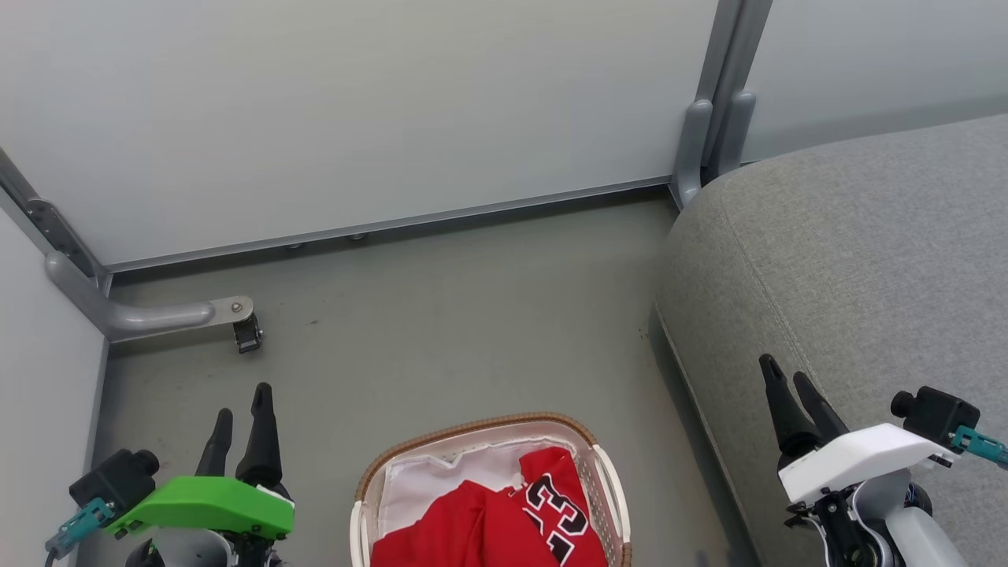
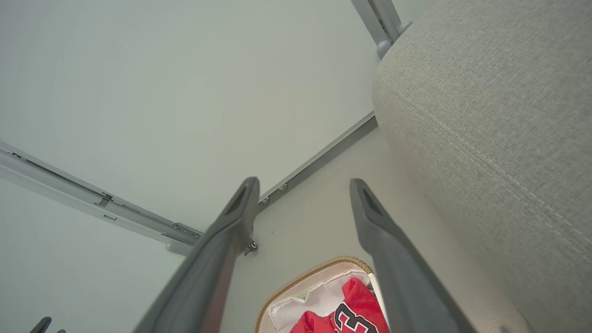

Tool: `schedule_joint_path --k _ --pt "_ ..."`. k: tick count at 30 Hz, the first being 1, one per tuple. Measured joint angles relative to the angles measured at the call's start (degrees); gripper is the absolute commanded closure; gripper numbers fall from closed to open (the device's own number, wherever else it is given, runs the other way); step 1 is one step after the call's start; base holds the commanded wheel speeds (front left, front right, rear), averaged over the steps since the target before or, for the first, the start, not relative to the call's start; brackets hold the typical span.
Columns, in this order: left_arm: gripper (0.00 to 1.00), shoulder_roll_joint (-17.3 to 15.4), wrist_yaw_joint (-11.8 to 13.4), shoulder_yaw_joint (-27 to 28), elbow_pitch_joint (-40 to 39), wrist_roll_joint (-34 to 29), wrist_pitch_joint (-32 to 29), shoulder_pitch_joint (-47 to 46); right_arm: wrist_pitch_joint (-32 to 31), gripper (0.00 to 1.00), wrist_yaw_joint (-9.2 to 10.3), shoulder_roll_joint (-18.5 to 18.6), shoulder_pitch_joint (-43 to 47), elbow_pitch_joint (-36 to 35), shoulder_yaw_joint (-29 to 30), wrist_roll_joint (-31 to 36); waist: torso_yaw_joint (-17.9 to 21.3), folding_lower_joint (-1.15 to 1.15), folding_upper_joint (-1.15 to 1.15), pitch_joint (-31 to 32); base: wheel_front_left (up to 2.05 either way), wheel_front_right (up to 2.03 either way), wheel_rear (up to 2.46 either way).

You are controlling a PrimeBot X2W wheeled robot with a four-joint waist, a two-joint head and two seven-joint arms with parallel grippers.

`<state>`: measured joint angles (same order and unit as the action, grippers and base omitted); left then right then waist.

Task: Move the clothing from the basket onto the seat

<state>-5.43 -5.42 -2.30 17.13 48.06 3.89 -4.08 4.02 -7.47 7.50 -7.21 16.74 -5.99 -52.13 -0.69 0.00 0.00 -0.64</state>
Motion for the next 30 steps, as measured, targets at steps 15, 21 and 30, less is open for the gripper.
schedule_joint_path --k 15,21,30 --pt "0.0 -0.7 1.6 -1.6 0.4 -11.1 2.7 1.1 2.6 0.0 -0.01 0.1 0.0 1.2 -0.4 11.2 -0.2 0.0 0.0 -0.1 0.0 0.0 0.0" --pt "0.0 -0.7 2.2 -2.0 0.4 -15.1 3.7 1.2 3.6 0.0 -0.01 0.0 0.1 1.5 -0.5 15.3 -0.3 0.0 0.0 -0.2 0.0 0.0 0.0" --pt "0.0 -0.8 2.5 -2.8 0.5 -20.6 4.9 1.8 4.8 0.0 -0.01 0.0 0.2 2.1 -1.1 20.7 -0.5 0.0 0.0 -0.2 0.0 0.0 0.0"
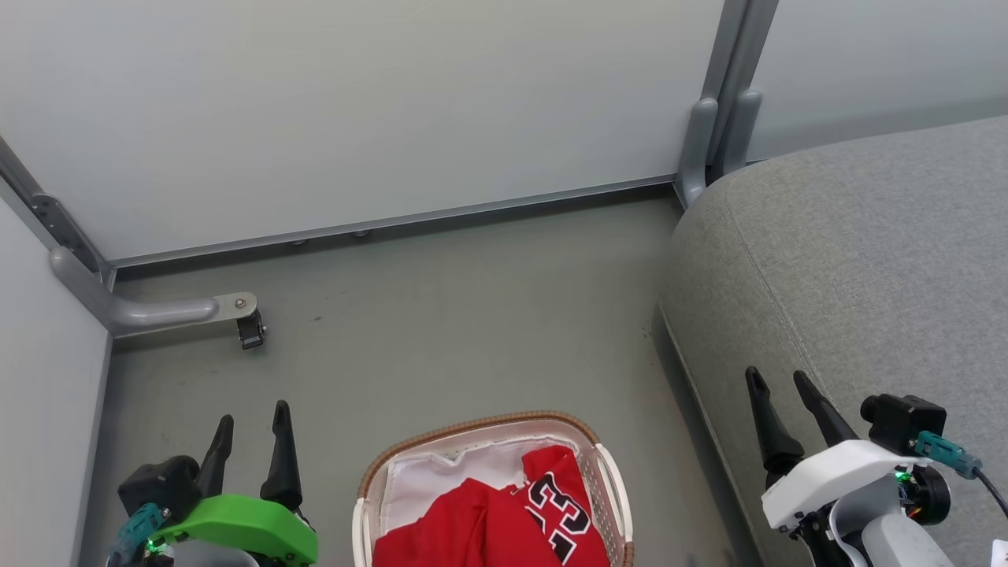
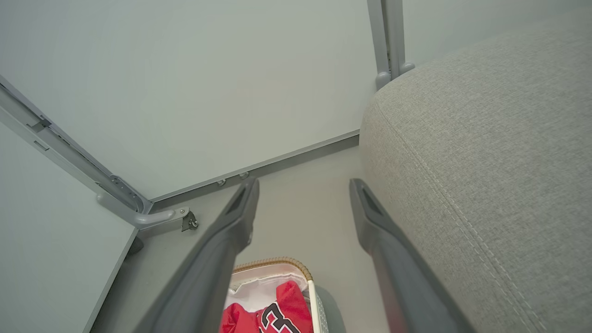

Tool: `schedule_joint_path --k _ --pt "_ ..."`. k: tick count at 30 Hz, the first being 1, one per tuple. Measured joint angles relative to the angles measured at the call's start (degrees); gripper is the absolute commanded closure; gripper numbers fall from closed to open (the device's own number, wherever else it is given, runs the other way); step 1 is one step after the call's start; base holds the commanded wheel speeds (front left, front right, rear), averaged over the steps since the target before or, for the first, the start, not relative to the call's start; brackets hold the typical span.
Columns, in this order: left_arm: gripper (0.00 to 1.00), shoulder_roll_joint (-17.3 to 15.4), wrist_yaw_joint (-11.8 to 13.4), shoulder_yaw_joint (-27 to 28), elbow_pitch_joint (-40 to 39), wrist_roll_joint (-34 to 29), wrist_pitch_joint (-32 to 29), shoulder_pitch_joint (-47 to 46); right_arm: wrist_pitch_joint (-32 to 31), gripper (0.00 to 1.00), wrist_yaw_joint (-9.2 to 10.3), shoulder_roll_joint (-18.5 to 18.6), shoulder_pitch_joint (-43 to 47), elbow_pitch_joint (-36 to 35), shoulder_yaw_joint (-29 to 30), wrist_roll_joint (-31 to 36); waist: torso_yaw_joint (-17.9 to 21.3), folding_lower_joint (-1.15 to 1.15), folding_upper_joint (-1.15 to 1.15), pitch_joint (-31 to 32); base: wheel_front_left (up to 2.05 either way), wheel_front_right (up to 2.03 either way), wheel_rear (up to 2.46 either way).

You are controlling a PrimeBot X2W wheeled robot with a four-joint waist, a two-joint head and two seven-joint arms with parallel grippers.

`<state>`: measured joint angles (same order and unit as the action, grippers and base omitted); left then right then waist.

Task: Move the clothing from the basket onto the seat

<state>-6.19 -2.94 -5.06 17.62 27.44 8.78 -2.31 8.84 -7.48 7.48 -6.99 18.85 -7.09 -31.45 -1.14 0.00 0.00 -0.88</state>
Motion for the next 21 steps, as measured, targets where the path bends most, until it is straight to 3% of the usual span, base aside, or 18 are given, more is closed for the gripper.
schedule_joint_path --k 21 --pt "0.0 0.9 -1.6 0.7 0.6 -11.0 2.9 1.2 2.8 0.0 -0.01 0.2 0.0 1.9 -2.1 10.2 -0.2 0.0 0.0 -0.1 0.0 0.0 0.0"
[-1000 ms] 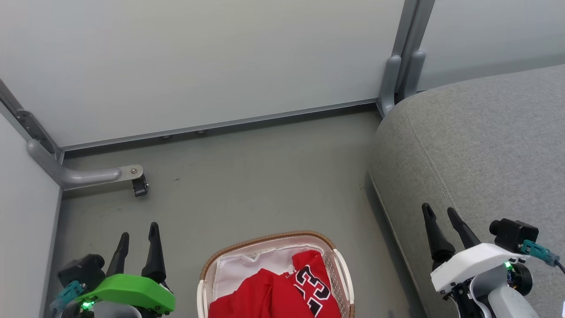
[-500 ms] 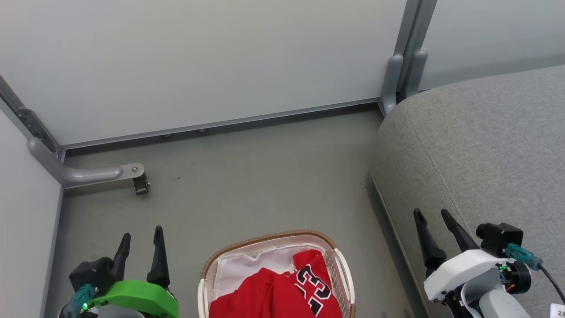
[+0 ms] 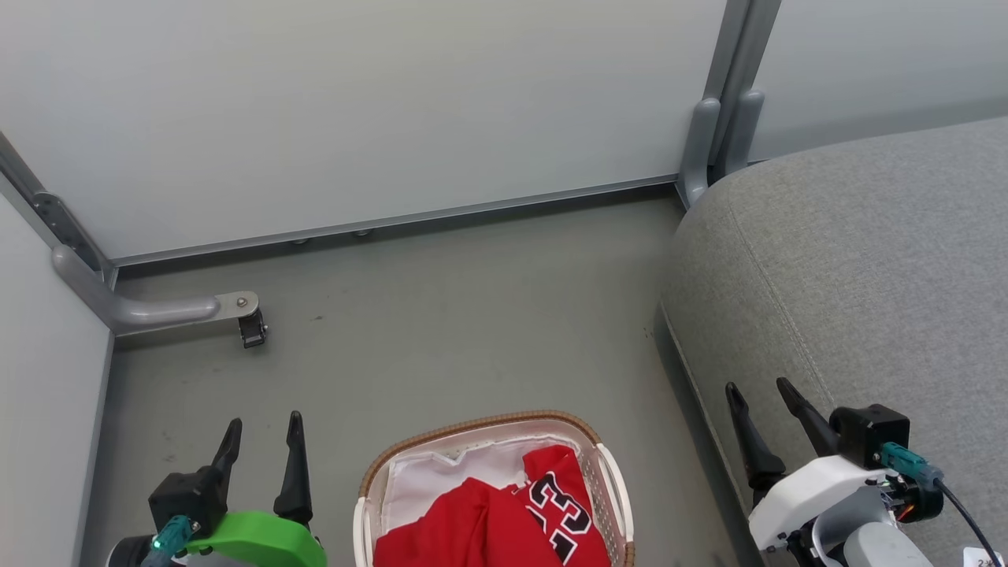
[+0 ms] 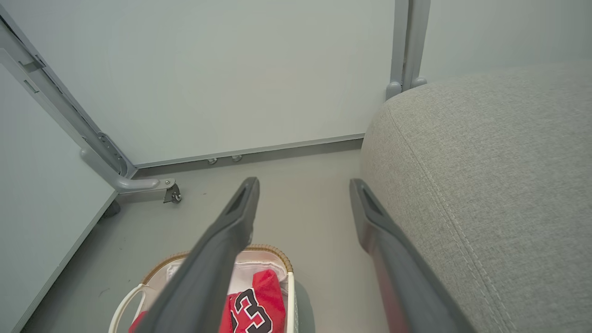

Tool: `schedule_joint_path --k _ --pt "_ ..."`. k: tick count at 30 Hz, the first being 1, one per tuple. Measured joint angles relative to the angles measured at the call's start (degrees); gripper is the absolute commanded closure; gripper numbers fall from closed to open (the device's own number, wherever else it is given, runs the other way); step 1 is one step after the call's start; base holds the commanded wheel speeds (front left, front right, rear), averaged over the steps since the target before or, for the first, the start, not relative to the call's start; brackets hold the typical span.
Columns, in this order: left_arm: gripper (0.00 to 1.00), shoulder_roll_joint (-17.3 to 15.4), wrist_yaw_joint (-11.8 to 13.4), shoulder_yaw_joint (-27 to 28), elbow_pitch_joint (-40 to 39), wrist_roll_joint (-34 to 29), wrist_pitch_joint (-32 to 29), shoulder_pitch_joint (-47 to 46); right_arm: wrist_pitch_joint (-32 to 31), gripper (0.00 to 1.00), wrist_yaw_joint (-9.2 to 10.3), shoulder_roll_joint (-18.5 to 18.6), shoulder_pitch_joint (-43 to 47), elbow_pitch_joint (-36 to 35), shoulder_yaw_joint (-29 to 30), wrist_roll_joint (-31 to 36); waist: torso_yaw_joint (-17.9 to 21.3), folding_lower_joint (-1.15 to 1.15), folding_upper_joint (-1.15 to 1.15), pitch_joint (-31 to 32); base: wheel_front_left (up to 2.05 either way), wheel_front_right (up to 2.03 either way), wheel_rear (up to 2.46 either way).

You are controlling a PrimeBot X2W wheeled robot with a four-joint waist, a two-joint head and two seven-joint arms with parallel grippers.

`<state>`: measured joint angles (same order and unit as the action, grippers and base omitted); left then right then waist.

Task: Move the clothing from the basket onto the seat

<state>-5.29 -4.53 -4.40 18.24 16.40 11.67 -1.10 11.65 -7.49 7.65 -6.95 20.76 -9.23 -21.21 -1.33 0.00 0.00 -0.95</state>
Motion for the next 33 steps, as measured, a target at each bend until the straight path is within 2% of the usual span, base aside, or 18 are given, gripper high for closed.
schedule_joint_path --k 20,26,33 --pt "0.0 1.2 -1.5 0.3 2.8 -9.1 2.2 0.5 2.2 0.0 0.0 0.2 -0.2 1.0 -0.6 8.7 0.3 0.0 0.0 -1.2 0.0 0.0 0.0" --pt "0.0 2.0 -2.2 -3.4 7.5 -10.7 2.8 -3.3 2.8 0.0 -0.01 0.5 -3.7 -0.5 -1.0 10.5 0.5 0.0 0.0 -5.1 0.0 0.0 0.0" --pt "0.0 2.3 -2.7 -9.8 18.6 -12.5 3.4 -11.9 3.3 0.0 -0.03 0.7 -10.3 -3.8 -3.2 12.3 1.7 0.0 0.0 -12.8 0.0 0.0 0.0"
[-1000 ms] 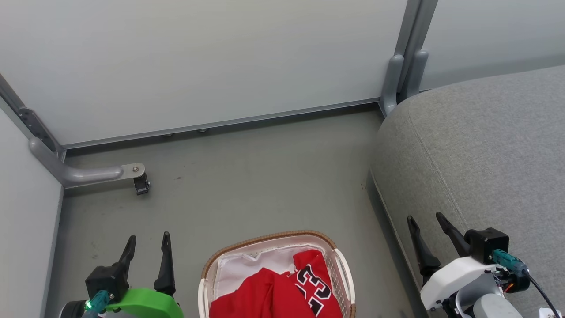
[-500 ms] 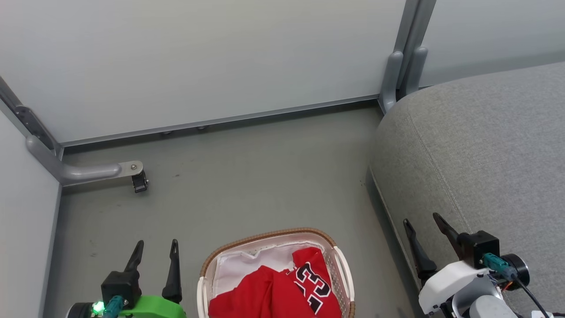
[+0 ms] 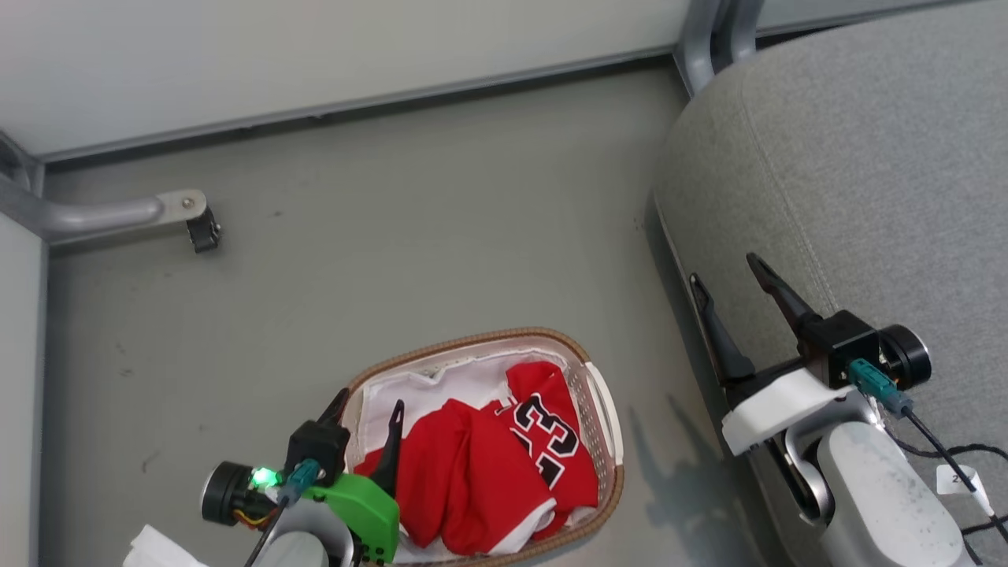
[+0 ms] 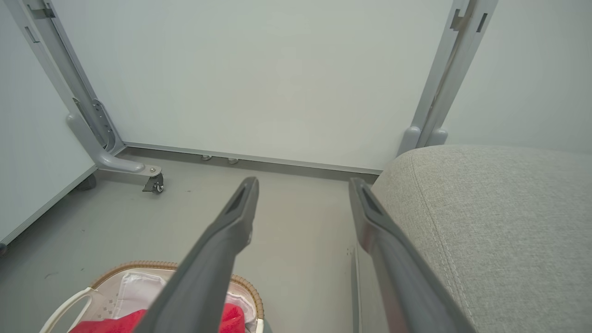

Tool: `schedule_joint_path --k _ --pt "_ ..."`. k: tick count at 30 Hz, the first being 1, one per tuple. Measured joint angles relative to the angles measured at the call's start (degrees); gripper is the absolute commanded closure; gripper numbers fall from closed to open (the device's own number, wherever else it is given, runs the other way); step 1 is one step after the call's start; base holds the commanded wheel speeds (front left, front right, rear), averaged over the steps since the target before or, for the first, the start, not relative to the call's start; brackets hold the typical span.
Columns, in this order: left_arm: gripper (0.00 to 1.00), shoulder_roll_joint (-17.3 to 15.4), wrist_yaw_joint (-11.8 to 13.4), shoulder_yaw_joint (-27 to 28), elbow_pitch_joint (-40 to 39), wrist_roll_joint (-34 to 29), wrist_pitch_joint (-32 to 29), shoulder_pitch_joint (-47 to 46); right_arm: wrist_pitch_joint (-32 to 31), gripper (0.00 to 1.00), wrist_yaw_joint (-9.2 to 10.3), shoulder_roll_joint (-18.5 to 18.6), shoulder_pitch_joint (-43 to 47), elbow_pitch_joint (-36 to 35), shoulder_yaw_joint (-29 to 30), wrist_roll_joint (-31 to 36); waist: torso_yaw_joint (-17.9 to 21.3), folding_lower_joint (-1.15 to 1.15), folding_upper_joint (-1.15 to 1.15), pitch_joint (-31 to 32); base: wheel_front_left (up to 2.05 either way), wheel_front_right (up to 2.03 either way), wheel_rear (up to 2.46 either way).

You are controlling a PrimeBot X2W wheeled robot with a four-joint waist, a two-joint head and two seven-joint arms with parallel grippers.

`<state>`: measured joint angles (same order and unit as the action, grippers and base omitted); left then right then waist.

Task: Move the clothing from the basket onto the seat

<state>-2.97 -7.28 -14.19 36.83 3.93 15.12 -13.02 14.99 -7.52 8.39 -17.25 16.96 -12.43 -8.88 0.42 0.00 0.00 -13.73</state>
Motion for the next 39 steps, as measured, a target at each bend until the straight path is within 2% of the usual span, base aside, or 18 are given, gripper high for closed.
schedule_joint_path --k 15,22,25,29,33,35,36,37,39 --pt "0.0 0.2 -0.1 -11.3 23.1 3.6 0.0 -21.0 0.0 0.0 0.0 0.0 -9.5 -8.8 -1.7 -1.1 4.5 0.01 0.0 -19.8 0.0 0.0 0.0" --pt "0.0 -0.7 -0.1 -12.3 31.8 4.7 0.0 -28.0 0.0 0.0 0.0 -0.4 -11.2 -11.4 -3.2 -0.7 7.3 0.01 0.0 -27.5 0.0 0.0 0.0" --pt "0.0 -1.3 -0.1 -12.1 34.1 5.0 -0.6 -31.0 0.0 0.0 0.0 -0.5 -11.6 -11.6 -3.2 -0.6 8.5 0.01 0.0 -30.1 0.0 0.0 0.0" --pt "0.0 -1.4 -0.1 -12.7 36.0 5.7 -5.7 -32.2 0.0 0.0 0.0 -0.9 -11.6 -11.4 -3.2 -0.6 10.2 0.01 0.0 -32.9 0.0 0.0 0.0" --pt "0.0 -1.3 -0.1 -13.4 36.5 7.7 -9.6 -32.2 0.0 0.0 0.0 -1.3 -11.6 -10.9 -3.2 -0.6 11.9 0.01 0.0 -34.2 0.0 0.0 0.0" --pt "0.0 -1.2 -0.1 -14.7 36.5 8.2 -9.4 -32.1 0.0 0.0 0.0 -1.4 -11.6 -10.4 -3.3 -0.6 12.5 0.01 0.0 -34.3 0.0 0.0 0.0" --pt "0.97 -1.2 -0.1 -15.5 36.4 8.7 -8.9 -32.0 0.0 0.0 0.0 -1.4 -11.6 -10.3 -3.4 -0.6 12.6 0.01 0.0 -34.1 0.0 0.0 0.0" --pt "1.0 -1.2 -0.1 -15.7 36.3 9.1 -7.9 -31.9 0.0 0.0 0.0 -1.5 -11.6 -10.3 -3.4 -0.6 12.7 0.0 0.0 -33.9 0.0 0.0 0.0" --pt "1.0 -1.2 -0.1 -16.3 36.2 10.3 -6.3 -31.5 0.0 0.0 0.0 -1.6 -11.6 -10.1 -3.4 -0.6 12.7 0.0 0.0 -33.3 0.0 0.0 0.0"
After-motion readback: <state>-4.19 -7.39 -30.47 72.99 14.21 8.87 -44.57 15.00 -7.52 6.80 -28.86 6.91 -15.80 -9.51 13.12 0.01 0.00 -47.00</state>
